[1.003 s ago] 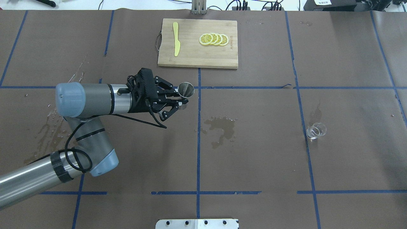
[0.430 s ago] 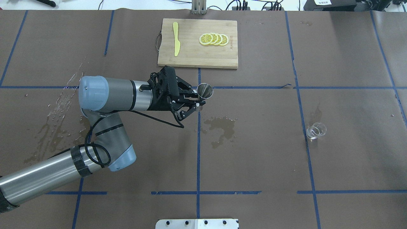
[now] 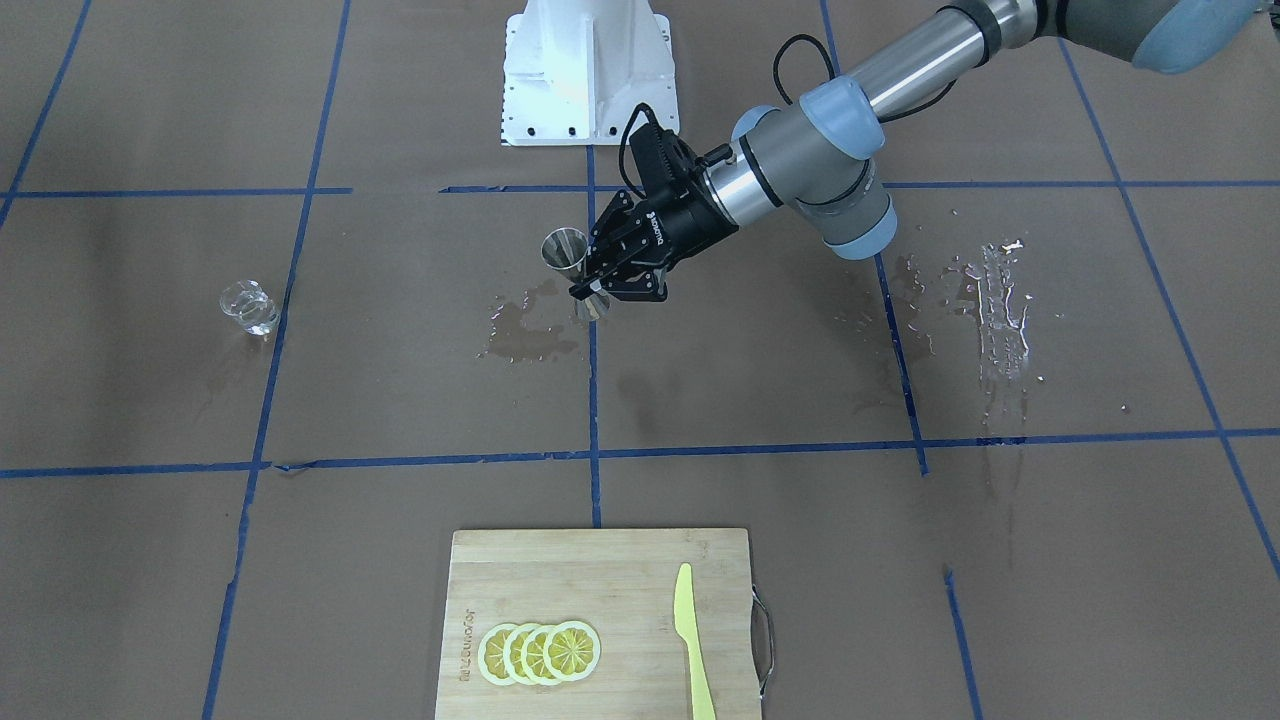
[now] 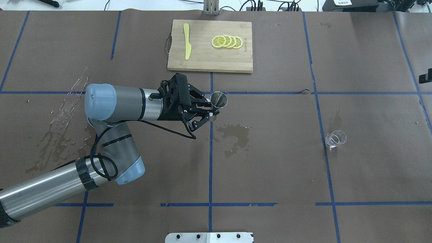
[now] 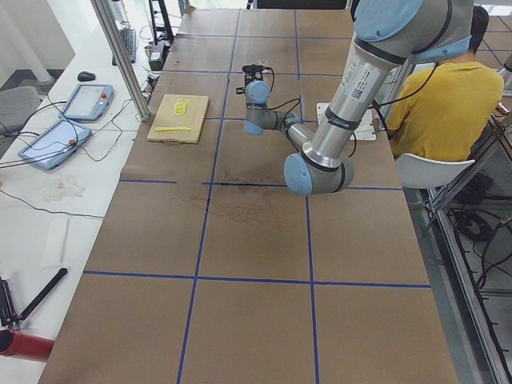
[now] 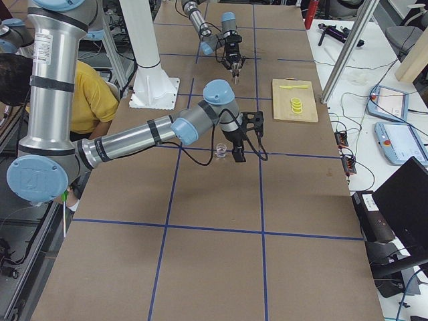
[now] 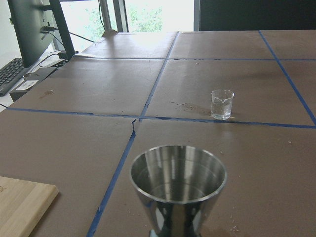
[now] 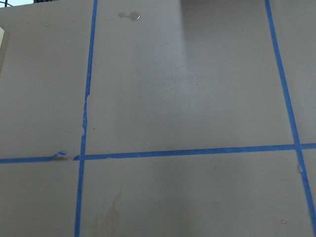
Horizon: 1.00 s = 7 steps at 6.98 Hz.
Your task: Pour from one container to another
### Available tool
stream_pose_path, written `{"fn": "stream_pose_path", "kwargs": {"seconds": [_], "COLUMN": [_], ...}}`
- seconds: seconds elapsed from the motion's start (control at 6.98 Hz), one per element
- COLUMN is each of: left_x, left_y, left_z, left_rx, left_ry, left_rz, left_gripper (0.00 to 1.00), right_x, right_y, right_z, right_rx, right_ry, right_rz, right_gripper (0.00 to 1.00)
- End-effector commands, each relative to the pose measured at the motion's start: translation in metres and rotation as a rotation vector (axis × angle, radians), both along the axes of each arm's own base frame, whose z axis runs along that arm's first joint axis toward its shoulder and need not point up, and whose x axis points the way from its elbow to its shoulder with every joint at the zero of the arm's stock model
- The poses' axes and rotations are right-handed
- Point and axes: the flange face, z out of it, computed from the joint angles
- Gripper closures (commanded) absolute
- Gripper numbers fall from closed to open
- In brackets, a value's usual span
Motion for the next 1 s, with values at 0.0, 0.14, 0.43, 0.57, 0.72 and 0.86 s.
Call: {"fn": "stream_pose_path", "kwargs": {"seconds": [0.0, 0.14, 0.43, 0.57, 0.72, 0.86], "left_x": [0.0, -0.001, -0.001, -0.001, -0.001, -0.001], "left_y": [0.001, 0.001, 0.001, 0.001, 0.001, 0.001], "left_z": [0.003, 0.002, 0.003, 0.003, 0.004, 0.004], "left_rx": [-0.002, 0.0, -0.002, -0.002, -0.002, -0.002], "left_ry": [-0.002, 0.001, 0.0, 0.0, -0.001, 0.0], "left_rz": [-0.001, -0.001, -0.002, -0.002, -0.002, -0.002], "left_gripper": [1.0, 1.0, 1.0, 1.0, 1.0, 1.0], "right_x": [-0.095, -0.142, -0.22, -0.239, -0.258, -0.274], "right_y": [0.025, 0.042, 0.083, 0.103, 0.118, 0.125], "right_z": [-0.034, -0.038, -0.038, -0.032, -0.027, -0.007], "right_rx": [-0.018, 0.011, 0.13, 0.191, 0.261, 0.334], "right_ry": [0.003, 0.04, 0.101, 0.126, 0.143, 0.189], "right_rz": [0.14, 0.19, 0.327, 0.388, 0.44, 0.501], "right_gripper": [0.0, 0.0, 0.0, 0.0, 0.0, 0.0]}}
